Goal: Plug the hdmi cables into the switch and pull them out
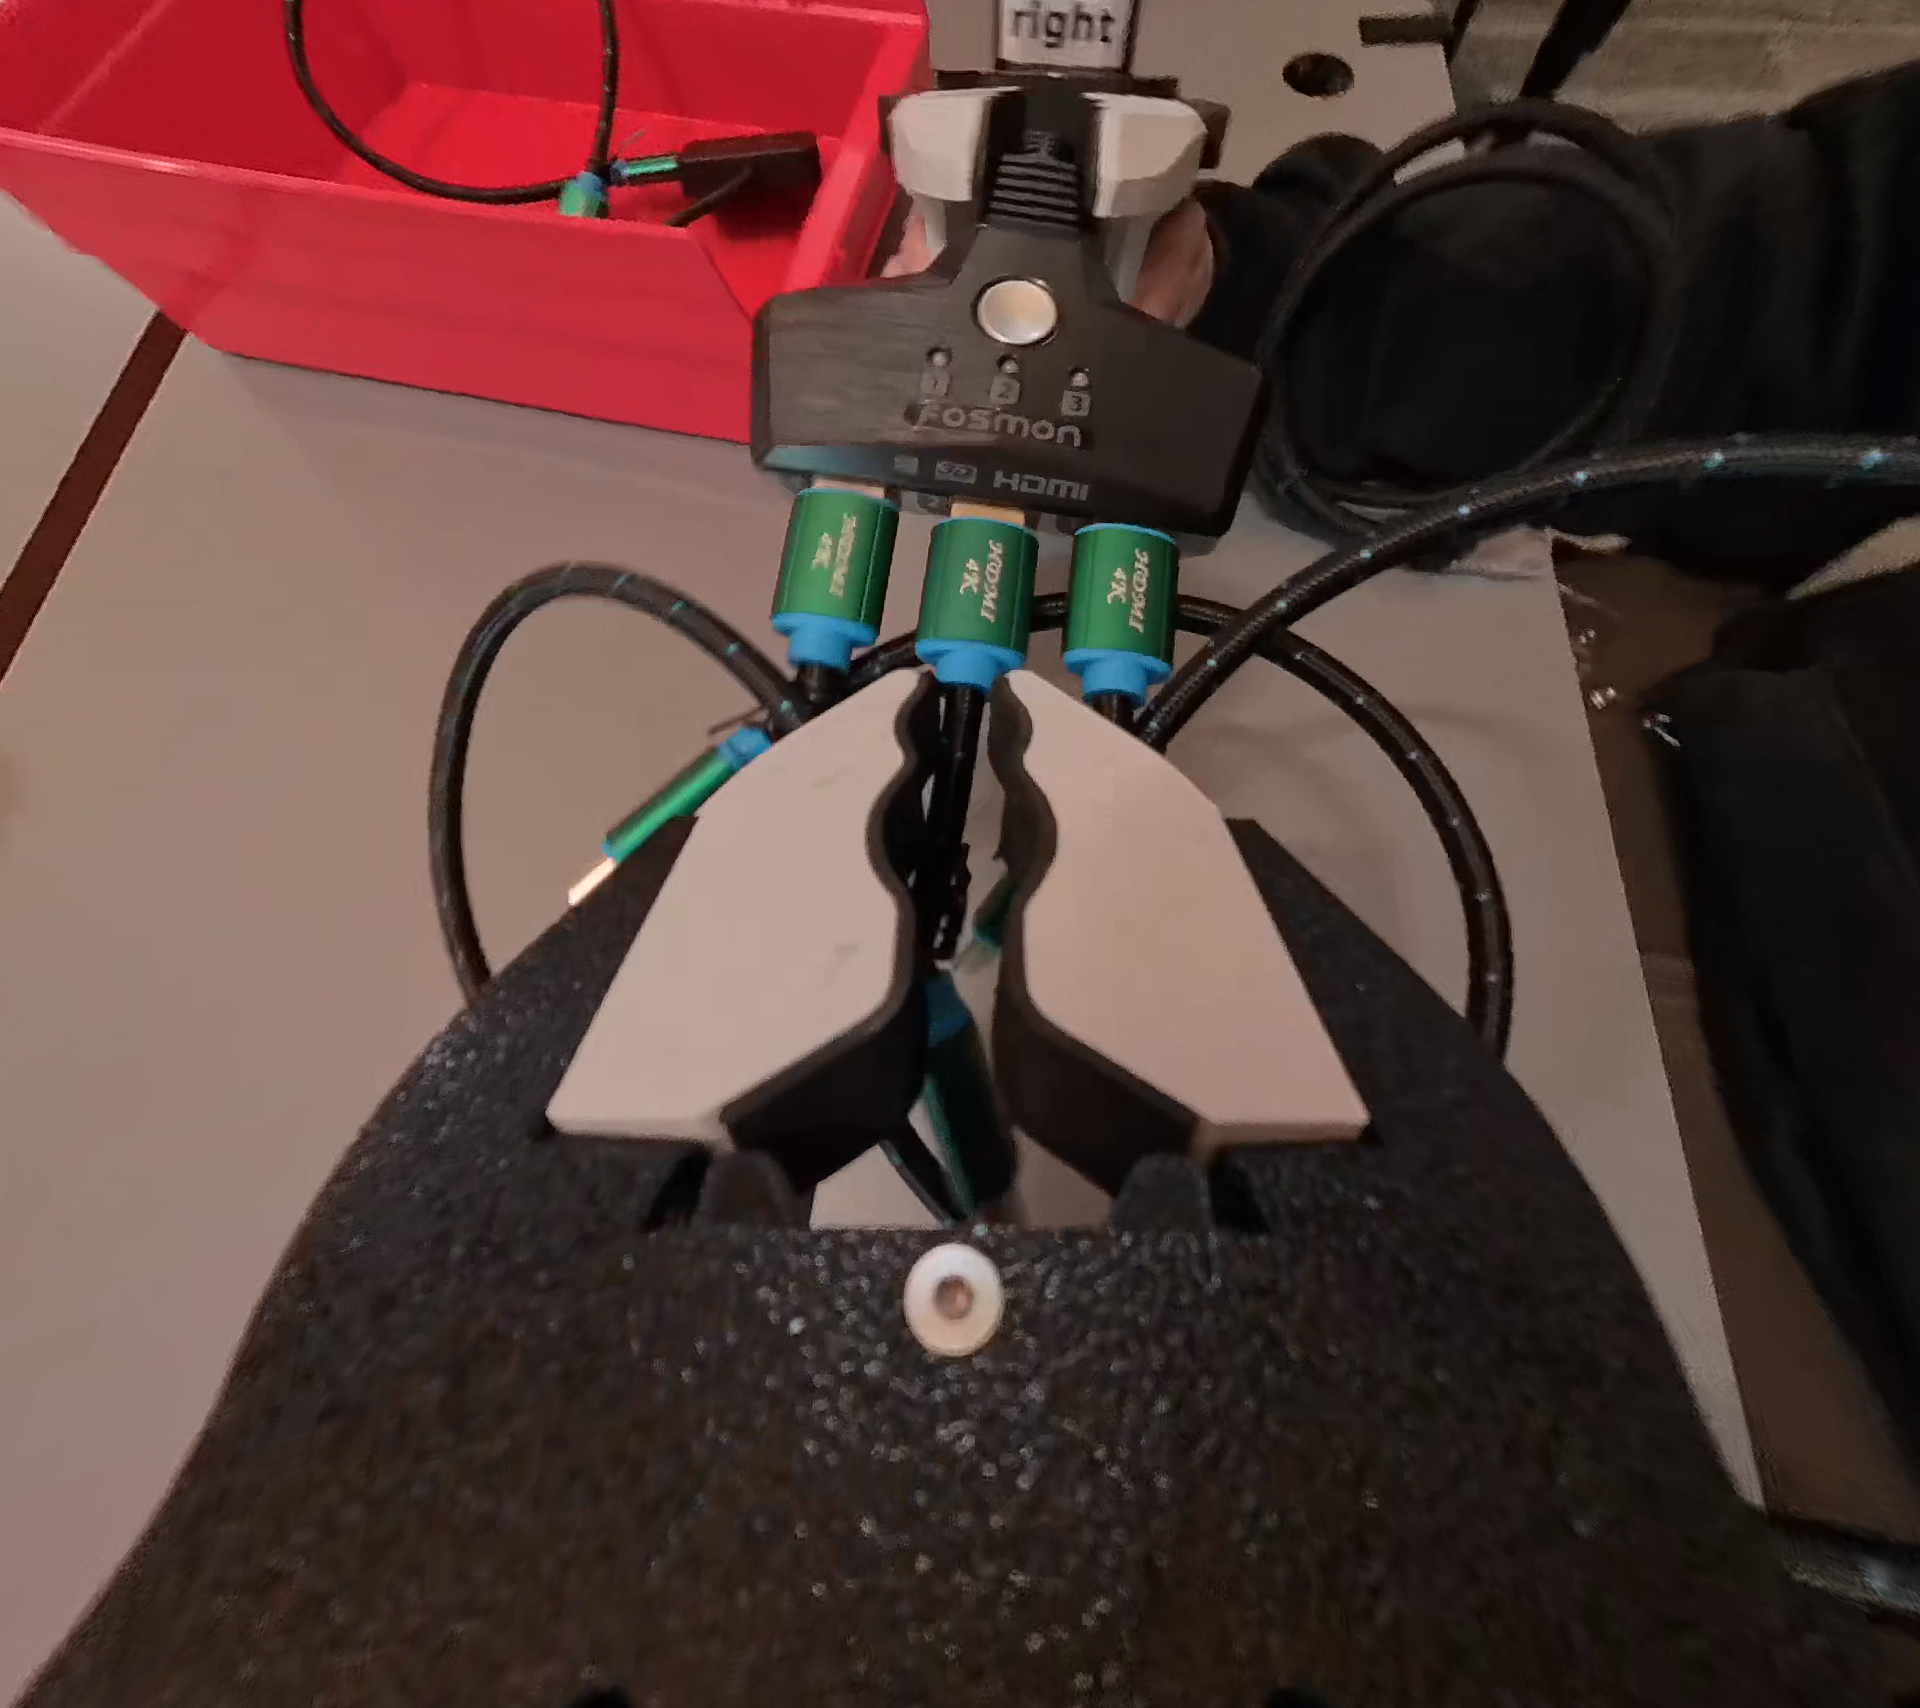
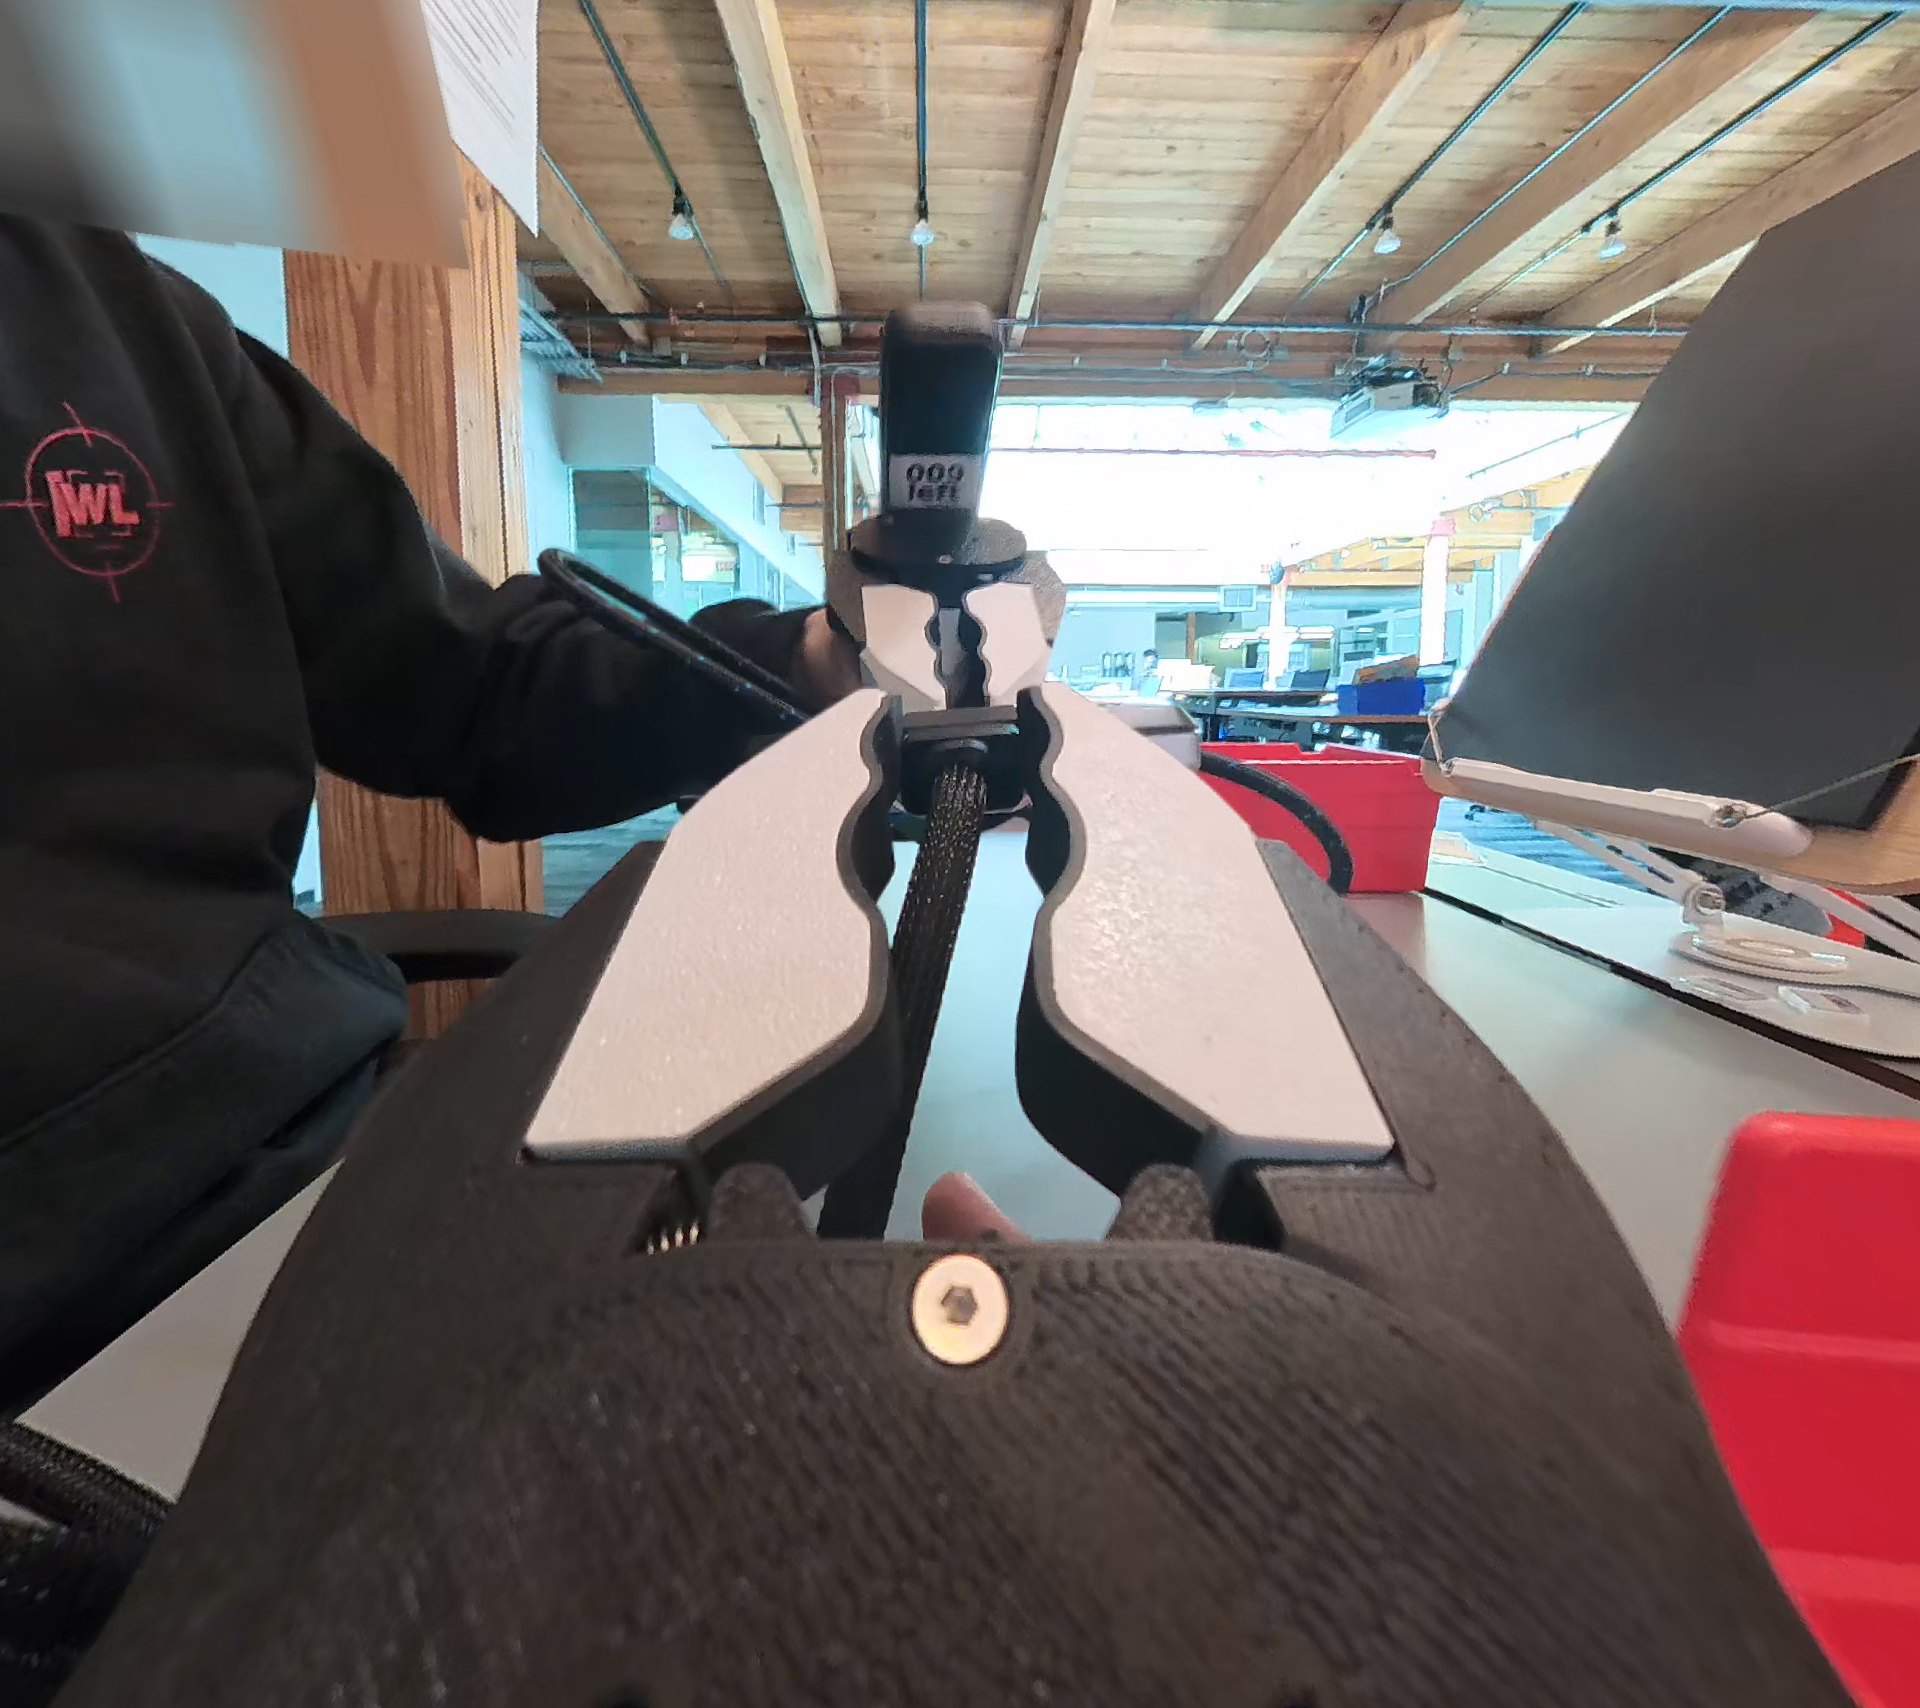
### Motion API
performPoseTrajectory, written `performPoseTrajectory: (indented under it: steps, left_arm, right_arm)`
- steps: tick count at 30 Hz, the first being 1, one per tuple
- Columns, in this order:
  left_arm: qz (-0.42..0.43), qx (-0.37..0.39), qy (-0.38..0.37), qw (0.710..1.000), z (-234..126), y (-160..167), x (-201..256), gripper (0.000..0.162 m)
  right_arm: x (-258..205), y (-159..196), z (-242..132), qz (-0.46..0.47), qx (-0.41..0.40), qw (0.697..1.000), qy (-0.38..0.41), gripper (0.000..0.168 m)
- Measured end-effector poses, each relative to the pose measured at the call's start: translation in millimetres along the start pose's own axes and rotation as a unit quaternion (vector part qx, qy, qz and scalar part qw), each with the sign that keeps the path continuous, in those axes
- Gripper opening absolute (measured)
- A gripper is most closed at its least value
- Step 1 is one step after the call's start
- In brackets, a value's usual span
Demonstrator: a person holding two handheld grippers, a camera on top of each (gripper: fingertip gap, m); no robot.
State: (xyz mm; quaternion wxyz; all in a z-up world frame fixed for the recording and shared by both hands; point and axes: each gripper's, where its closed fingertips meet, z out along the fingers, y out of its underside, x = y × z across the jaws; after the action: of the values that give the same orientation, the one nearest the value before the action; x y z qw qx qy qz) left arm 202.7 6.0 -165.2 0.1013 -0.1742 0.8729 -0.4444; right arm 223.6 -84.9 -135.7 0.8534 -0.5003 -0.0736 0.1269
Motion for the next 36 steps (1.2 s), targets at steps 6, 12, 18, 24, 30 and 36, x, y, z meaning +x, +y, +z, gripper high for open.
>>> performPoseTrajectory:
  steps: [6, 12, 18, 24, 30, 36]
  left_arm:
    - [0.013, -0.014, 0.004, 1.0, 2, -5, 2, 0.008]
    - [0.038, -0.066, 0.002, 0.997, 8, 10, 5, 0.009]
    - [0.025, -0.001, -0.021, 0.999, -1, -3, 6, 0.01]
    - [0.025, 0.106, -0.259, 0.96, -70, -36, -27, 0.048]
    - [-0.039, 0.179, -0.415, 0.891, -151, 5, -36, 0.049]
    - [-0.106, 0.196, -0.363, 0.905, -123, 50, -21, 0.049]
  right_arm:
    - [1, -5, -1, 0.01, 0.02, 1.0, -0.001, 0.022]
    - [-2, -1, 2, 0.005, 0.004, 1.0, -0.009, 0.022]
    - [-4, -5, 2, -0.017, -0.001, 1.0, -0.01, 0.022]
    - [5, -28, -3, -0.074, -0.005, 0.996, 0.039, 0.022]
    - [17, -104, -10, -0.203, -0.021, 0.969, 0.138, 0.022]
    - [64, -229, 6, -0.392, -0.087, 0.885, 0.236, 0.022]
